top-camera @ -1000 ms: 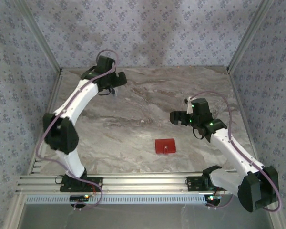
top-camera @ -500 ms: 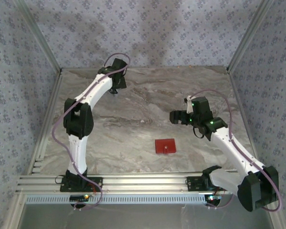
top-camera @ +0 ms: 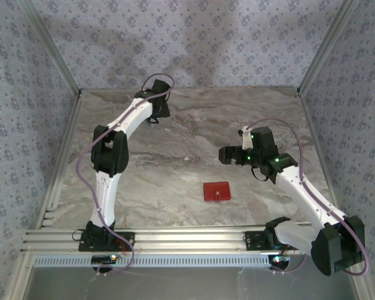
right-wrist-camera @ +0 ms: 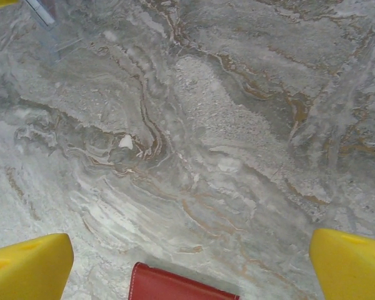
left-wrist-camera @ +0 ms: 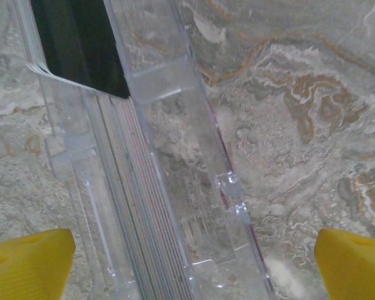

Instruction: Put the credit cards into the card holder

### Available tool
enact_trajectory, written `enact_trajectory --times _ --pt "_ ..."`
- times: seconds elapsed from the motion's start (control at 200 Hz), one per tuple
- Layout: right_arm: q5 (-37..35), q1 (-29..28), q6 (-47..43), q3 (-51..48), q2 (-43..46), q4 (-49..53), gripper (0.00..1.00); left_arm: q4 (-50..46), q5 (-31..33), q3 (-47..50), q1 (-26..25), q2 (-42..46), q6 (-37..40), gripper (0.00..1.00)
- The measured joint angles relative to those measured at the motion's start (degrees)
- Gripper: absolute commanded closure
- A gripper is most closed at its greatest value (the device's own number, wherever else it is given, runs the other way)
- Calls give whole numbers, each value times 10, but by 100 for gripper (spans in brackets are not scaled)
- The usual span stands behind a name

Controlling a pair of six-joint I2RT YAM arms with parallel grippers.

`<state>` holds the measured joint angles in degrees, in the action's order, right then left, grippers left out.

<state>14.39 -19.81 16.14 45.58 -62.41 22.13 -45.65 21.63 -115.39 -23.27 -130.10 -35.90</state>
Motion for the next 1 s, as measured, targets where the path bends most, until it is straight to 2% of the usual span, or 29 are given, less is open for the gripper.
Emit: enact_trajectory --times 0.15,0.26,0.525,0.71,0.92,1.0 --pt "10 0 2 0 0 0 1 2 -24 7 -9 -5 9 8" --pt "17 0 7 1 -4 0 1 11 -18 33 -28 0 15 8" --pt "43 -1 26 4 -13 -5 1 66 -55 206 -111 104 24 12" --pt "45 -1 39 0 2 -10 1 94 -72 288 -168 160 24 12" --pt "55 -3 40 1 -18 -23 4 97 -94 362 -208 238 19 5" --pt "64 -9 37 5 -47 -27 9 96 -103 377 -214 285 19 2"
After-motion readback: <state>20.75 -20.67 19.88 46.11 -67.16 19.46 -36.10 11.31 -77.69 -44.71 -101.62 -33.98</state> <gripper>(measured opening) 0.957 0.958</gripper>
